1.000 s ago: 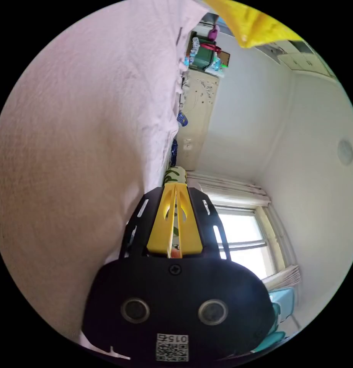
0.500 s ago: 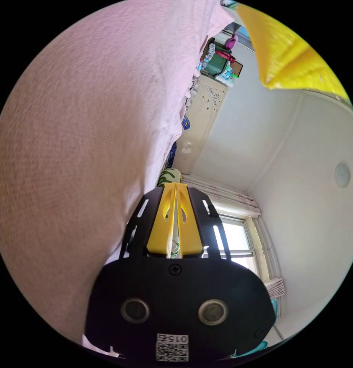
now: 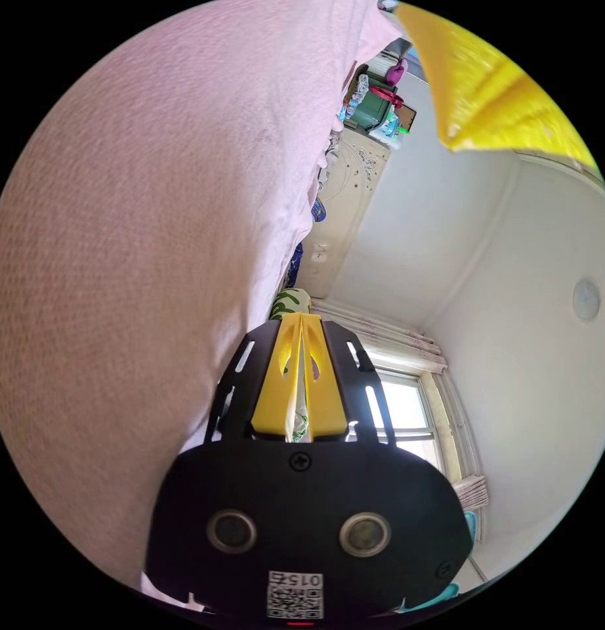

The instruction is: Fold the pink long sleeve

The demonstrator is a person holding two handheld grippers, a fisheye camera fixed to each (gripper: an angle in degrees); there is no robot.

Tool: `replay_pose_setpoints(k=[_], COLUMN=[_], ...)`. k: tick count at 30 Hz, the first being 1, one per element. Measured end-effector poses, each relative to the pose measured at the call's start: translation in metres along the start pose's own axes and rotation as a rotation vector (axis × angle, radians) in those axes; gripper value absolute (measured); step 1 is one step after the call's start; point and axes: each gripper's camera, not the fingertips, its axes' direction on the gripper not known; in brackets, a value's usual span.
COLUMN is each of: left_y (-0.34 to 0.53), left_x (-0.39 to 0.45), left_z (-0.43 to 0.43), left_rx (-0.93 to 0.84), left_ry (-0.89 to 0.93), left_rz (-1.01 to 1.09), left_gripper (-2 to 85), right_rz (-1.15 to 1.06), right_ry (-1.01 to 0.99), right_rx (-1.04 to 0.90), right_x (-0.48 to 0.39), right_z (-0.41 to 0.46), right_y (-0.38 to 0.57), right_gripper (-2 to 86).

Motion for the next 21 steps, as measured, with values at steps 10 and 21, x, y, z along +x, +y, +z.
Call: replay_pose_setpoints(k=[10,21], left_y=[-0.009,-0.018], left_x=[-0.007,-0.020], left_z=[0.006,0.011], left_rx=[-0.012,-0.020], left_ry=[0.015,0.013], left_rz=[0.014,0.013], left_gripper=[-0.9,-0.9], right_rz=[-0.002,-0.002], right_ry=[0.001,0.002], right_rx=[0.000,0.000], right_x=[-0.049,-0.071], right_z=[0.022,0.034], right_y=[0.045,0.065], right_gripper=[-1.0,-1.0])
